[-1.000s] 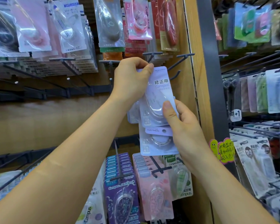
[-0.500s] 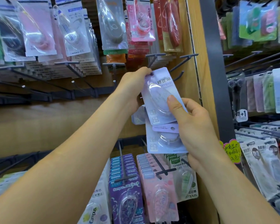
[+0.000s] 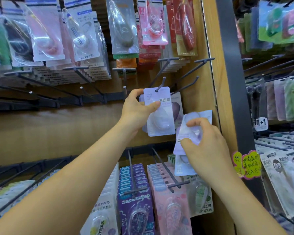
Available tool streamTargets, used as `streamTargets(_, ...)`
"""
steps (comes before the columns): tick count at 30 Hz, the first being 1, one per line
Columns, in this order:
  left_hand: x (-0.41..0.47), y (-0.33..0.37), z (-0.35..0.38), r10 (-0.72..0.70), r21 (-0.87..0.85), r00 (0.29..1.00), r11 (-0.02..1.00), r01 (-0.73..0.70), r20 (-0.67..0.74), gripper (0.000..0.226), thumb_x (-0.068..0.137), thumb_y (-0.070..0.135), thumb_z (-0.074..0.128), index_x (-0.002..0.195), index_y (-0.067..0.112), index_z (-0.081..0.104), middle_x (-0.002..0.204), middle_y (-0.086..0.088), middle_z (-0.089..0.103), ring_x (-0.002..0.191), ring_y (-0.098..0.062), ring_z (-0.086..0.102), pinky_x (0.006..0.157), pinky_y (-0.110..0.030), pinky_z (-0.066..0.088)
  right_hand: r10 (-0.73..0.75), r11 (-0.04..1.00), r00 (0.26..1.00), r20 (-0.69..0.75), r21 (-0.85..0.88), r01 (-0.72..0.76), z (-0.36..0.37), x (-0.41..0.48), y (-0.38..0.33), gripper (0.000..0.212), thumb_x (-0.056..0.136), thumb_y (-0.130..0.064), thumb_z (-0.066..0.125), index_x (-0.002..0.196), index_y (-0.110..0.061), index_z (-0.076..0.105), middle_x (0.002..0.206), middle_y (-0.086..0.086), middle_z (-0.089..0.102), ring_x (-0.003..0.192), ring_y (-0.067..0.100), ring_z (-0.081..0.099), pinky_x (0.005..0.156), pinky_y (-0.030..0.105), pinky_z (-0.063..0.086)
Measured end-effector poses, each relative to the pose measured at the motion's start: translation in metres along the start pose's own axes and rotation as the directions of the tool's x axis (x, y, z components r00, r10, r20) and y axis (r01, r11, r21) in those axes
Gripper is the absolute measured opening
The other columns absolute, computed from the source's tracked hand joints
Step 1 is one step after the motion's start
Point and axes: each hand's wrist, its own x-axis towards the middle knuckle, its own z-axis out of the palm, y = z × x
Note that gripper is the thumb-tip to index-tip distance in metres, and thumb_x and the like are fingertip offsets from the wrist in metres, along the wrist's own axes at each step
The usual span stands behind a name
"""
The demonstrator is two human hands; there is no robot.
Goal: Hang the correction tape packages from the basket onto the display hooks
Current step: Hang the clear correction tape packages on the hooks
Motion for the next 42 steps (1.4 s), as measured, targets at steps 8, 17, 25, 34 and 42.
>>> streamTargets(8,0.033,-0.029,0.005,0.026,0.287,1.000,0.958,-0.020,-0.016,0.043,0.089,0.035,0.071,0.125,0.016,0.056,0.126,-0.003,0.064,0.111,-0.022,0.062,0.088,-0.040,0.057,-0.098,0.937,0.995,0.009,0.338,0.089,-0.013,-0.005,0.003,0.082,0.085,0.005,0.061,0.128,-0.058,0.029,0.119,-0.023,0.056,0.093,0.001,0.061,0.065,0.019,0.050)
streamTargets(17,0.025,-0.034,0.009,-0.148,0.245,0.989,0.958,0.150,-0.025,0.059,0.090,0.044,0.067,0.129,0.012,0.039,0.134,-0.008,0.055,0.121,-0.029,0.057,0.087,-0.036,0.052,-0.003,0.819,1.000,0.007,0.574,-0.001,-0.018,-0.001,0.008,0.052,0.081,0.005,0.073,0.111,-0.037,0.062,0.101,-0.007,0.075,0.087,0.010,0.073,0.066,0.023,0.058)
streamTargets(25,-0.028,0.007,-0.006,0.010,-0.021,0.941,1.000,-0.003,0.337,0.041,0.093,0.053,0.057,0.118,0.022,0.067,0.118,-0.002,0.069,0.110,-0.020,0.065,0.091,-0.038,0.054,-0.105,0.865,0.942,0.319,0.497,-0.072,-0.031,0.001,-0.002,0.029,0.084,0.002,0.070,0.104,-0.019,0.073,0.091,0.004,0.077,0.084,0.023,0.074,0.069,0.032,0.061)
streamTargets(34,-0.039,0.038,-0.054,0.031,0.127,0.761,0.981,-0.149,0.647,0.045,0.075,0.018,0.077,0.119,0.020,0.068,0.105,-0.008,0.074,0.095,-0.020,0.071,0.083,-0.026,0.058,-0.024,0.840,0.949,0.314,0.520,-0.151,-0.038,0.001,-0.001,0.009,0.076,-0.011,0.079,0.081,-0.005,0.075,0.075,0.009,0.075,0.063,0.015,0.067,0.054,0.022,0.053)
streamTargets(42,-0.051,0.026,-0.055,-0.072,0.067,0.858,0.997,0.044,0.508,0.032,0.059,0.023,0.079,0.089,0.011,0.074,0.085,-0.004,0.076,0.074,-0.014,0.071,0.061,-0.022,0.055,0.131,0.805,0.966,-0.220,0.593,0.026,-0.008,0.006,0.003,0.009,0.086,-0.022,0.075,0.077,-0.023,0.072,0.078,-0.007,0.073,0.073,0.014,0.065,0.070,0.038,0.057)
